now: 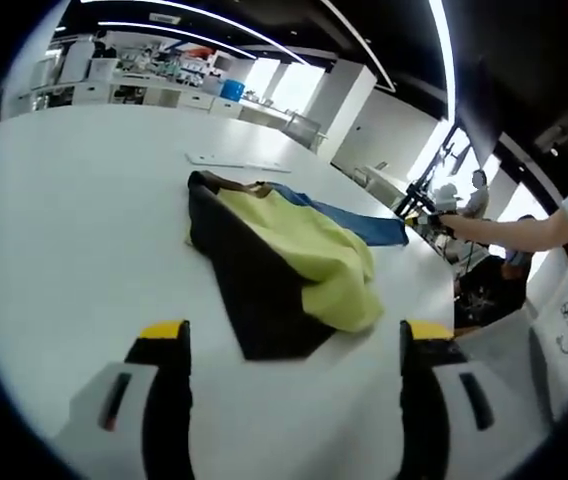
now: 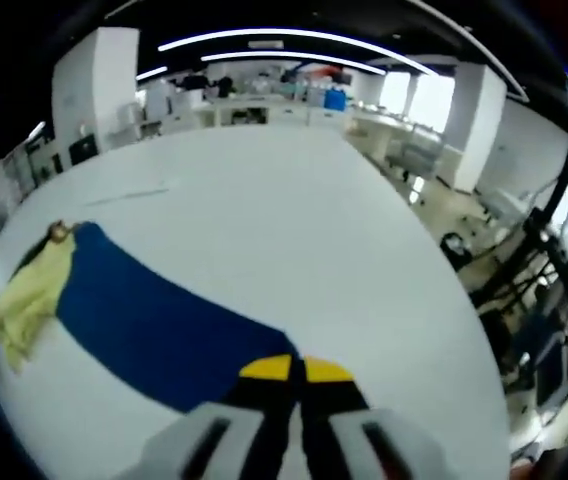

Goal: Fold the garment on the visible template until the final outline fits inside the template.

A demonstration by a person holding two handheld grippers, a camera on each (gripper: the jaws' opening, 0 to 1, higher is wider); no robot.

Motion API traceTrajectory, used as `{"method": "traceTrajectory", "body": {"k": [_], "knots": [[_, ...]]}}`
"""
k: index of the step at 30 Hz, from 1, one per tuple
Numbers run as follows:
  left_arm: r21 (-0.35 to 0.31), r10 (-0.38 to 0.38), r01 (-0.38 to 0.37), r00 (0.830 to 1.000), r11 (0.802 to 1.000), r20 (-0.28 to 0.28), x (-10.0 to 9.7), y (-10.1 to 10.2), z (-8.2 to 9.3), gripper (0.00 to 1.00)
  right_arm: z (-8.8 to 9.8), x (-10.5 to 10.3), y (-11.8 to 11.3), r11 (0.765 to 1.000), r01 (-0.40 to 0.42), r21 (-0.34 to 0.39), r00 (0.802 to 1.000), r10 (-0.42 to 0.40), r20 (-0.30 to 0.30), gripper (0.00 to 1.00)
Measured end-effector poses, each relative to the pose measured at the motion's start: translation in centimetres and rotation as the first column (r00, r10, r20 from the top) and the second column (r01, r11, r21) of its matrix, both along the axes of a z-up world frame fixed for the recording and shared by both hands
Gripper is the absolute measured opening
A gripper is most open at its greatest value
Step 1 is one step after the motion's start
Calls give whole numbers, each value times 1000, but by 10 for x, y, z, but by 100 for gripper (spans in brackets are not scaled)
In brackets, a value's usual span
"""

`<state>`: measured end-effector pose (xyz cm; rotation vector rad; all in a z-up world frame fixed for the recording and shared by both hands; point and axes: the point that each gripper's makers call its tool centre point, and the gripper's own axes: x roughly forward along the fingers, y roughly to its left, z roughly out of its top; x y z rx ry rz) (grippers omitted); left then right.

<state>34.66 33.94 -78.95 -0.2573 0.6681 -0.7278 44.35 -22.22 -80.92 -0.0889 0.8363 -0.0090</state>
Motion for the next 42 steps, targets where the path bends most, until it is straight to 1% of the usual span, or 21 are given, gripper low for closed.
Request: {"method": "traceTrajectory", "body": {"k": [8,16,20,21,22,23,24,25,26,28,30,35,36,37,38,39,40,42], "knots": [[1,7,-7,1000,1000,-9,0,0,-3,83,-14,4,-5,1000,-3,-28,999,2,-37,0],[-3,8,-8,1000,1000,-13,0,0,-3,83,-20,11,-11,1000,1,-2,999,-1,-54,0],[-3,7,-7,1000,1000,-13,1,-1,-3,83,-22,10,-10,1000,0,1,999,0,-54,0],[-4,7,-7,1000,1000,-12,2,0,-3,83,-22,11,-9,1000,2,10,999,-1,-46,0],[-4,8,-8,1000,1000,-12,2,0,-4,83,-23,11,-8,1000,-7,6,999,7,-50,0],[-6,8,-8,1000,1000,-11,3,0,-4,83,-24,11,-10,998,-54,-39,997,52,-62,0],[-8,7,-7,1000,1000,-11,3,0,-3,83,-26,11,-10,994,-82,-68,994,77,-73,0],[-8,5,-5,1000,1000,-11,2,-2,-3,83,-25,11,-6,992,-99,-82,993,93,-72,0],[-7,3,-3,1000,1000,-11,2,-3,-3,83,-23,10,-1,992,-101,-74,993,97,-61,0],[-8,-1,1,1000,1000,-12,1,-4,-4,83,-20,11,1,994,-96,-49,995,94,-39,4],[-9,-3,3,1000,1000,-12,1,-5,-4,83,-18,7,2,995,-90,-38,996,89,-24,7],[-15,-5,5,1000,1000,-7,3,-5,-2,83,-13,11,3,996,-85,-9,996,85,6,16],[-16,-6,6,1000,1000,-5,2,-5,-2,83,-12,10,4,996,-85,1,996,85,12,18],[-16,-7,7,1000,1000,-5,2,-6,-2,83,-10,12,6,996,-85,30,996,84,32,20],[-16,-8,8,1000,1000,-3,2,-6,-1,83,-10,13,8,994,-91,60,995,88,43,23],[-16,-9,9,1000,1000,-3,2,-6,-1,83,-10,11,10,993,-89,72,995,86,40,28],[-16,-12,12,1000,1000,-3,1,-6,-2,83,-6,8,12,994,-86,70,995,83,51,31],[-14,-17,17,1000,1000,-3,0,-7,-2,83,0,4,19,991,-112,74,991,106,78,36]]}}
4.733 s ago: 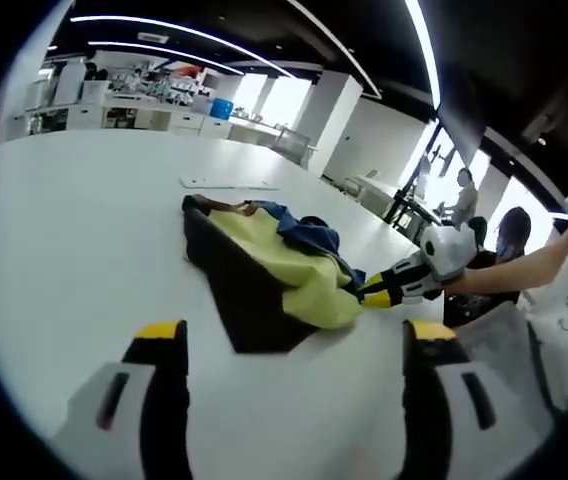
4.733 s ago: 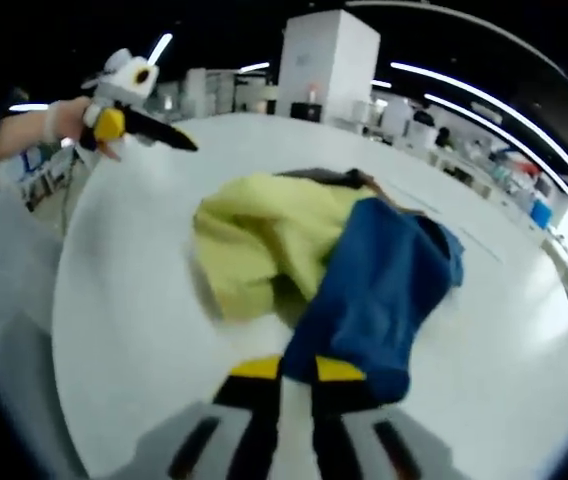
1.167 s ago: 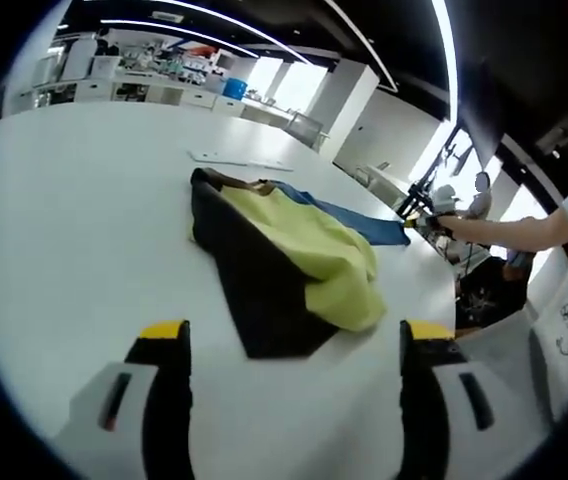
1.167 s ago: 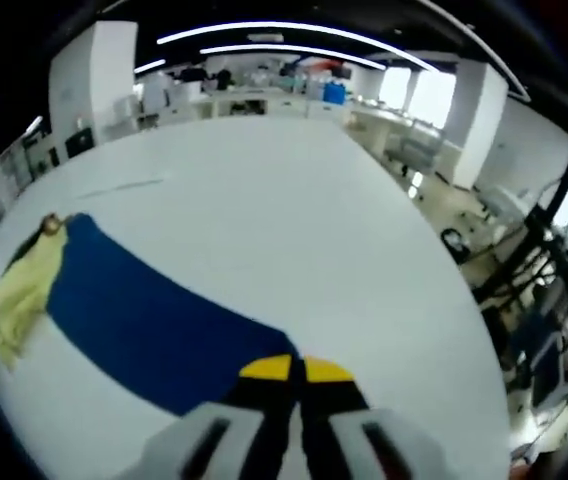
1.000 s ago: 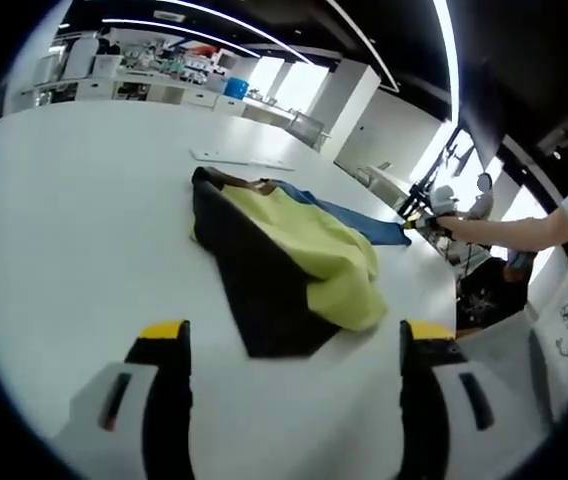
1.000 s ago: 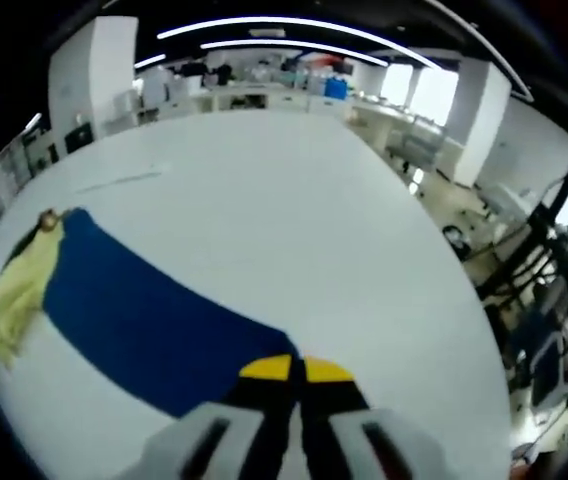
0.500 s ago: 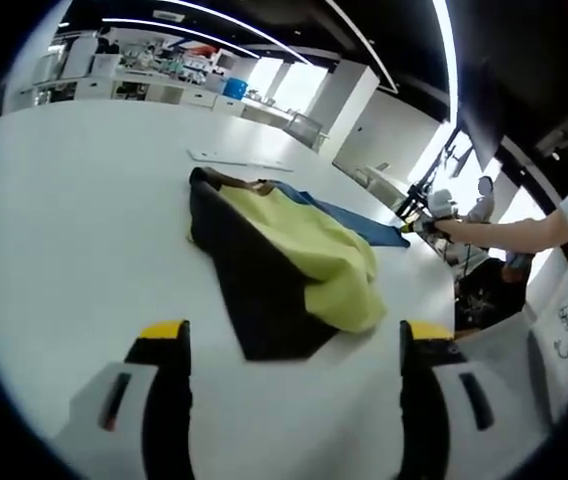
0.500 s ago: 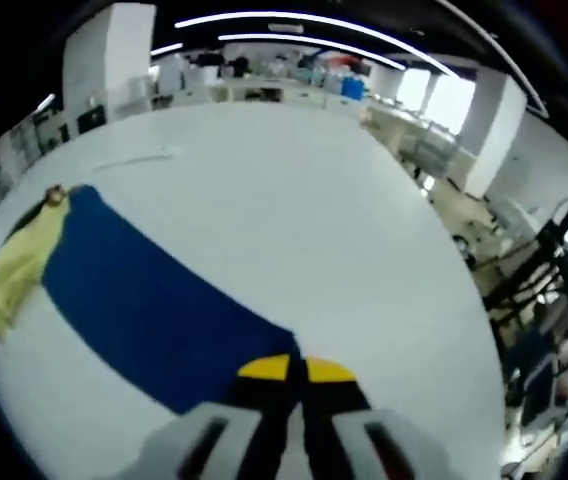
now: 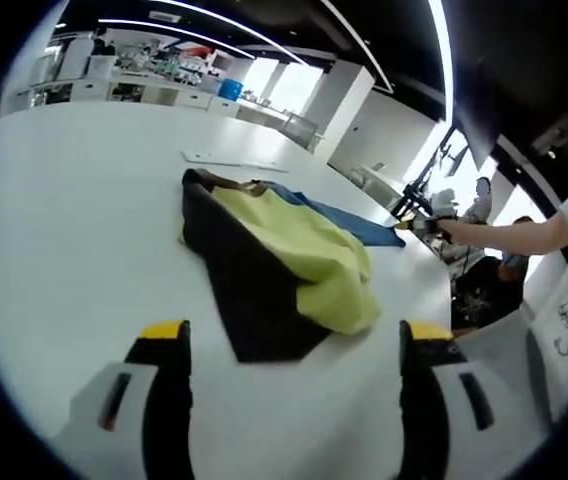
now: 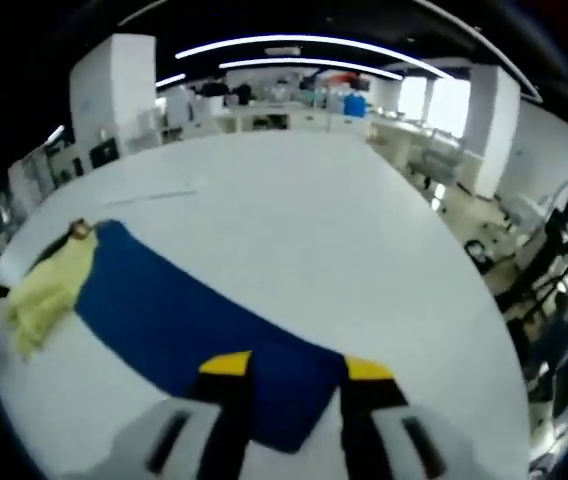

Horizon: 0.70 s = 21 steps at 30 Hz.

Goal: Fold the garment on the visible template until the final outline fits inside the template.

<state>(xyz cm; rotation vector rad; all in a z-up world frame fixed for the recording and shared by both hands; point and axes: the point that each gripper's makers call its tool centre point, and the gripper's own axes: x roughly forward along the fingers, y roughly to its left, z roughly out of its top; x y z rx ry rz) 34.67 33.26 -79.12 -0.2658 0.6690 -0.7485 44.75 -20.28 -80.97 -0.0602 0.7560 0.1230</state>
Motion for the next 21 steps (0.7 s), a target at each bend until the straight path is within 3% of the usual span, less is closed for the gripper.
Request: {"method": "traceTrajectory", "body": {"k": [10,12,17,21], "knots": [[0,-15,15,1000,1000,3,-5,-3,3,83,14,-17,28,993,-119,1,992,119,33,49],[-1,-18,18,1000,1000,5,-5,-3,4,83,17,-24,40,988,-154,6,988,153,33,53],[0,-20,20,1000,1000,11,-5,-1,5,83,22,-24,46,977,-213,19,976,212,51,64],[0,-21,21,1000,1000,13,-6,-2,6,83,30,-25,60,957,-289,36,955,285,85,74]]}}
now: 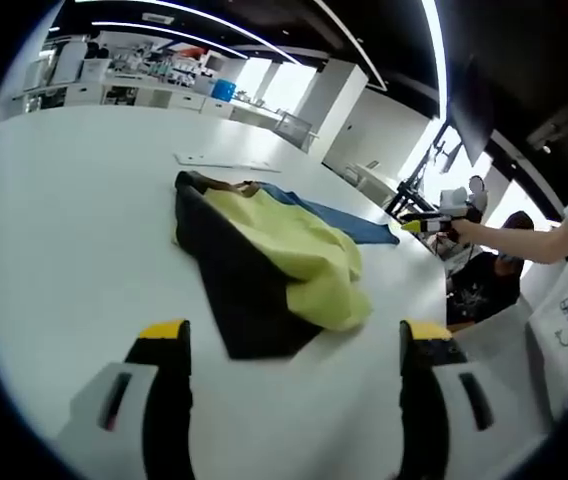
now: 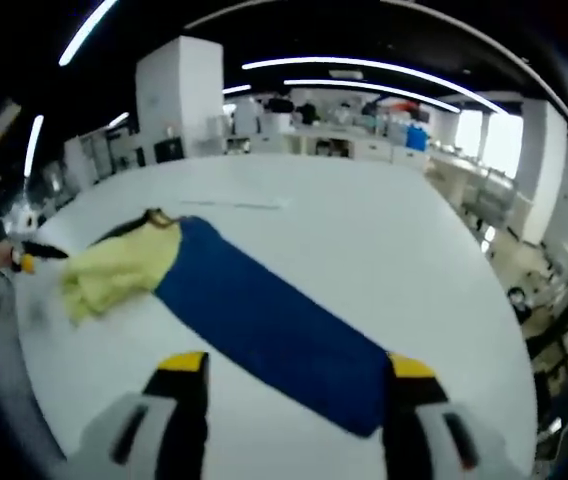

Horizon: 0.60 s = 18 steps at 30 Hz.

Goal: Fold the garment on the visible template until the final outline fits inside the template.

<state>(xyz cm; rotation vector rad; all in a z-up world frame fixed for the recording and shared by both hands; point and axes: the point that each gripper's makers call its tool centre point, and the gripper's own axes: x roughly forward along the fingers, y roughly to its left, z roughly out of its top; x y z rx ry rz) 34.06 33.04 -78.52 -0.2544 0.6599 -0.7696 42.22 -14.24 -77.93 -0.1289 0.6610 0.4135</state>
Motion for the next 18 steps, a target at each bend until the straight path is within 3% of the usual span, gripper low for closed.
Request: {"method": "traceTrajectory", "body": {"k": [9,18], "knots": [[0,-6,6,1000,1000,2,-1,1,-1,82,12,-14,39,995,-79,56,997,79,8,98],[3,5,-5,1000,1000,14,-6,-6,-2,78,15,-27,65,987,-154,45,988,153,9,99]]}}
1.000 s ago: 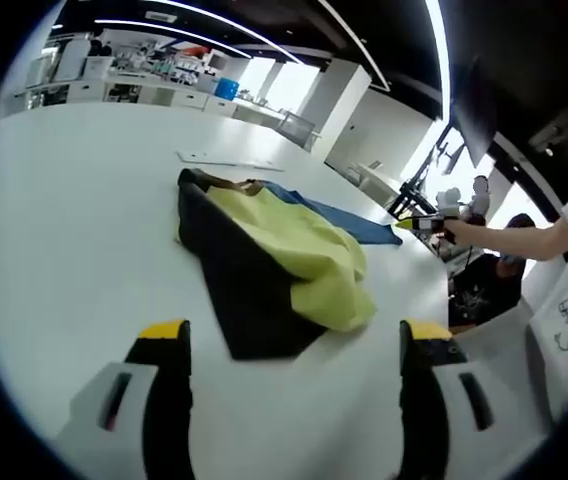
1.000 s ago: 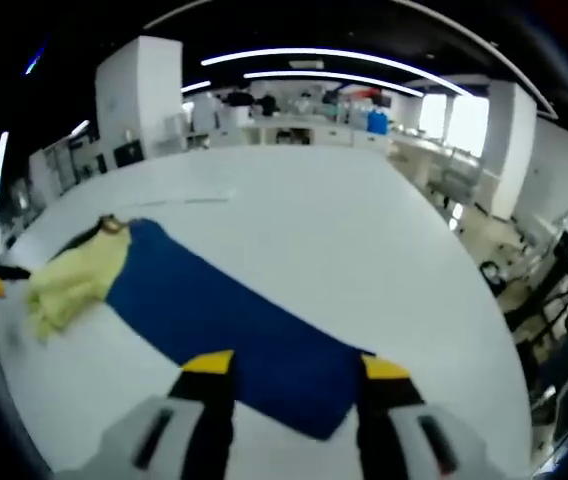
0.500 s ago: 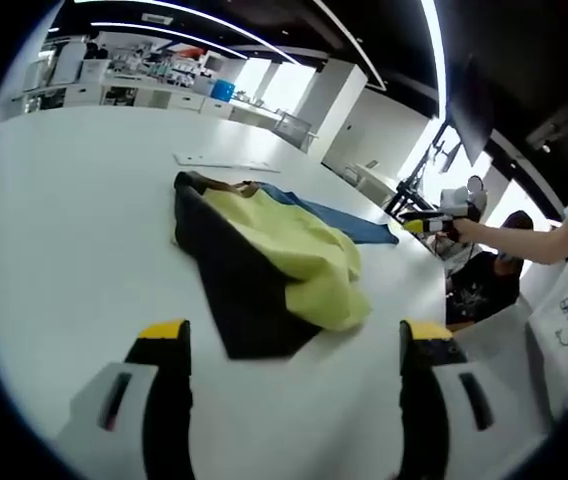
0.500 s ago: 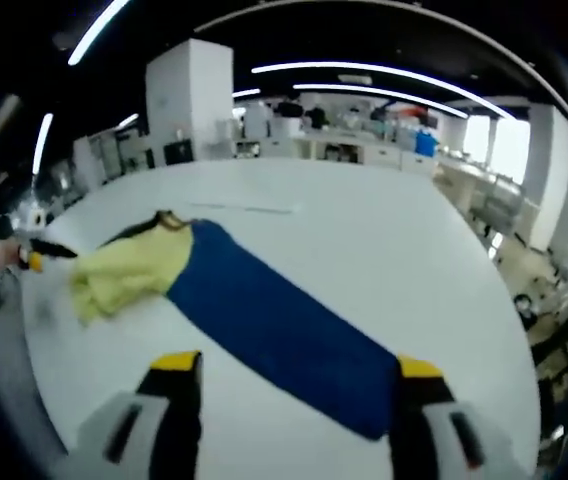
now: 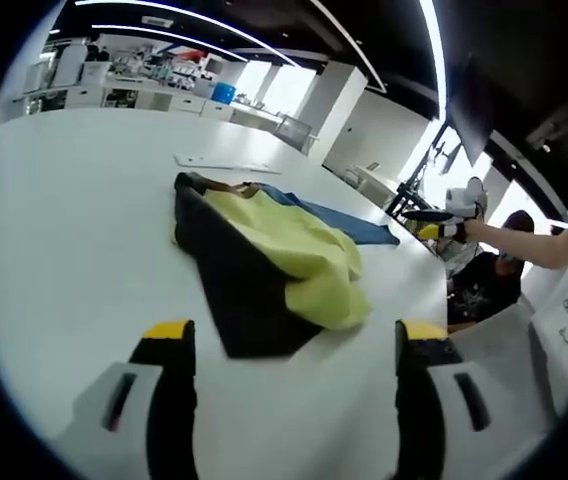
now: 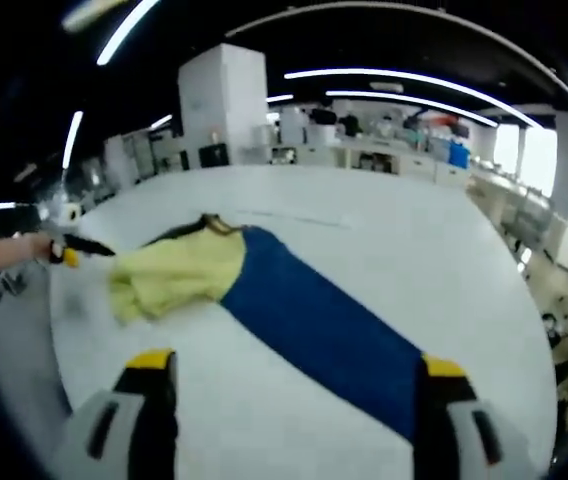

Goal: Fold the garment on the visible template until the final outline fits inside the template.

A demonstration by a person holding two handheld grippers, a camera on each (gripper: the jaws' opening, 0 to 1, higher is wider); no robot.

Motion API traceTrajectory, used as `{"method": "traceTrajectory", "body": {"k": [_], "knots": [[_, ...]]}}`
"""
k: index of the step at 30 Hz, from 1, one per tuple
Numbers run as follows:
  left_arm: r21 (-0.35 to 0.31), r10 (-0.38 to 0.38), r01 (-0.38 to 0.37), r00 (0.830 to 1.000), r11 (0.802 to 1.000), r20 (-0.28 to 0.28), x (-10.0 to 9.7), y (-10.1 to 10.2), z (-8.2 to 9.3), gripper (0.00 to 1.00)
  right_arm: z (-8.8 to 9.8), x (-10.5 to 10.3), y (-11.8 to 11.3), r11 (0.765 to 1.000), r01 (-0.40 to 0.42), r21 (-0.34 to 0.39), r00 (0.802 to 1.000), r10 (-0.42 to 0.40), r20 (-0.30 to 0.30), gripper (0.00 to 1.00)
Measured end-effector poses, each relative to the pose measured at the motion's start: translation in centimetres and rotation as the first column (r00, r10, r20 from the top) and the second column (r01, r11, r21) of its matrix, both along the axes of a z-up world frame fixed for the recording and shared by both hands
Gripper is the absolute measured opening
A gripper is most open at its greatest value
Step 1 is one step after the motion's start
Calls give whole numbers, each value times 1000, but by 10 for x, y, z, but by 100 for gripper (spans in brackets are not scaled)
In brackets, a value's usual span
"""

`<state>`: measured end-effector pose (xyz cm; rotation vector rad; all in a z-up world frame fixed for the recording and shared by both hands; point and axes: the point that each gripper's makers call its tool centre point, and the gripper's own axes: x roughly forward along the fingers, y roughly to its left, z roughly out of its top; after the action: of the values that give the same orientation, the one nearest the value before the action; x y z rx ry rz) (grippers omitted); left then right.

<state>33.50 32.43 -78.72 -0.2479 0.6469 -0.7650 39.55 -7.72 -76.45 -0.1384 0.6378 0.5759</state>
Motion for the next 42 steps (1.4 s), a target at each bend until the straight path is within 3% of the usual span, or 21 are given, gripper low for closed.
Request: {"method": "traceTrajectory", "body": {"k": [4,6,10,15,21,26,32,36,42], "knots": [[36,35,-35,999,999,18,4,6,-8,68,4,-3,8,1000,-8,22,1000,8,11,99],[14,49,-49,999,999,17,4,5,-9,65,4,-4,10,1000,-7,31,1000,6,14,99],[31,60,-61,998,998,14,5,3,-16,58,0,-8,15,999,-18,31,1000,17,5,99],[53,43,-44,999,998,12,5,-3,-23,54,-3,-14,20,999,-28,40,1000,28,-8,97],[105,15,-18,999,994,28,6,-10,-29,43,-5,-20,21,999,-21,47,1000,22,-20,96],[152,18,-23,999,988,35,7,-11,-35,27,-6,-24,22,998,-28,49,999,29,-25,94],[192,20,-26,999,981,36,9,-14,-42,21,-4,-25,30,996,-27,82,999,29,-23,91],[253,5,-15,999,967,39,8,-12,-50,16,-3,-27,38,996,-44,84,999,46,-21,90],[267,10,-24,999,963,52,10,-11,-50,8,-4,-30,45,994,-64,84,998,66,-24,86]]}}
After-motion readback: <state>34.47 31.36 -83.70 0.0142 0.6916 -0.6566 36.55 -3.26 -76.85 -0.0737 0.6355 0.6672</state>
